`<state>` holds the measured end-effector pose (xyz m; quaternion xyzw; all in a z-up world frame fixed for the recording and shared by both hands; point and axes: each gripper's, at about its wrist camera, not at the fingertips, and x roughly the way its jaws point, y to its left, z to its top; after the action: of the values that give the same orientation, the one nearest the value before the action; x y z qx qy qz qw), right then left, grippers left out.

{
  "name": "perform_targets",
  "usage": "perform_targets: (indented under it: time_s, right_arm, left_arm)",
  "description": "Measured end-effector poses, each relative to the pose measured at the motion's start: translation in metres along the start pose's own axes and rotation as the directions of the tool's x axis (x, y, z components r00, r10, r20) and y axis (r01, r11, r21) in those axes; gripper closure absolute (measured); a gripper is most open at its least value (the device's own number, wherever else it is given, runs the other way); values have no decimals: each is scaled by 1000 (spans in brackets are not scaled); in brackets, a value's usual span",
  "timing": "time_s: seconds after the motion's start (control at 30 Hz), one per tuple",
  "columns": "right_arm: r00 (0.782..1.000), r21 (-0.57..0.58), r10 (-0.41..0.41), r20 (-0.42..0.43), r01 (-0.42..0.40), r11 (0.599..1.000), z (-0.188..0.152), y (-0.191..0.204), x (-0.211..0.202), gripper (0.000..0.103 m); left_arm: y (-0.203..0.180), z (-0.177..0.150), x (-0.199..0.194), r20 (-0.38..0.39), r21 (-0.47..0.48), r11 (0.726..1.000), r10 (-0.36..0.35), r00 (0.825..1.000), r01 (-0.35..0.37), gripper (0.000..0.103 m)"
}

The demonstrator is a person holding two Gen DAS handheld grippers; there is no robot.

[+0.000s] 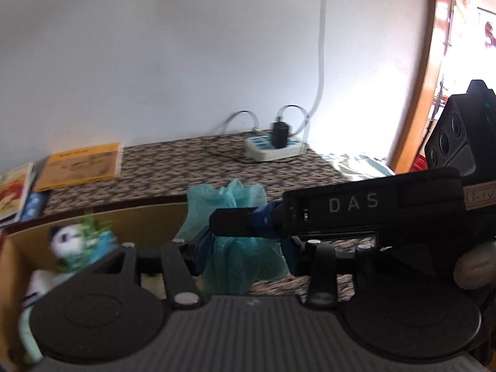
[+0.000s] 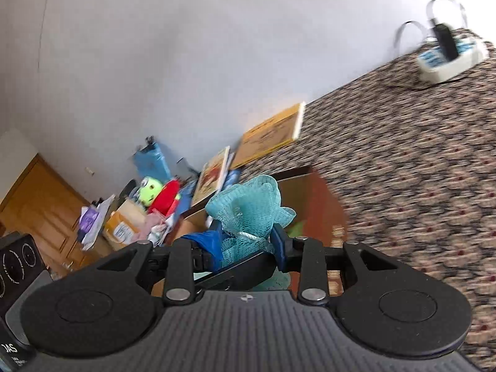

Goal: Organize soft objects
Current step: 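Carry the bath puff over the box with the right gripper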

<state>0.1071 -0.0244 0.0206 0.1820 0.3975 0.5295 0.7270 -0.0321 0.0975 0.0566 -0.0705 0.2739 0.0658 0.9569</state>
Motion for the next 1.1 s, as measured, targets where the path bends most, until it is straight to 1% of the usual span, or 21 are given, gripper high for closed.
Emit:
perform_targets:
  time_s: [0.1,0.23,0.33,0.4,0.57,0.67,0.77,0.9,0.97,1.03,1.1]
  right_arm:
    - [999,-13,13,-29,-13,1000,-8,19,29,85]
    - [998,-29,7,-67,-9,1000,-19,39,63,85]
    - [995,-39,-20,-99,16,999,-26,49,82,85]
    - [991,-44,-45,-126,40,998,-29,53,94,84]
    - [975,-67,-115,-190,103,992,-35,54,116,84]
    - [959,-73,-149,-240,135,988,-38,51,129,84]
    - [942,-80,-176,-285,160,984,-41,49,136,83]
    - [930,-73,-183,-320,169,983,-41,49,141,83]
    - [928,-70,-178,-328,164,984,-39,50,142,83]
    - [928,-77,-180,-327,163,984,-36,52,142,83]
    - [928,-100,-189,-320,166,981,-33,55,142,83]
  left_arm:
    - [30,-8,-11,-11,-27,999,25,1000,-25,61]
    - [68,-19,-15,-39,-63,997,31,999,-34,60]
    - [89,-28,-13,-70,-88,996,24,997,-30,57]
    - [102,-32,-8,-98,-112,993,15,995,-26,51]
    - [129,-41,7,-177,-161,987,-34,984,5,48]
    - [140,-47,15,-221,-195,980,-70,973,26,48]
    - [148,-54,21,-248,-217,975,-97,964,42,44]
    - [159,-58,27,-256,-236,969,-130,958,68,37]
    - [164,-58,27,-257,-252,964,-150,955,84,35]
    - [167,-56,26,-263,-250,965,-143,954,75,35]
    - [167,-54,26,-274,-220,974,-110,956,49,35]
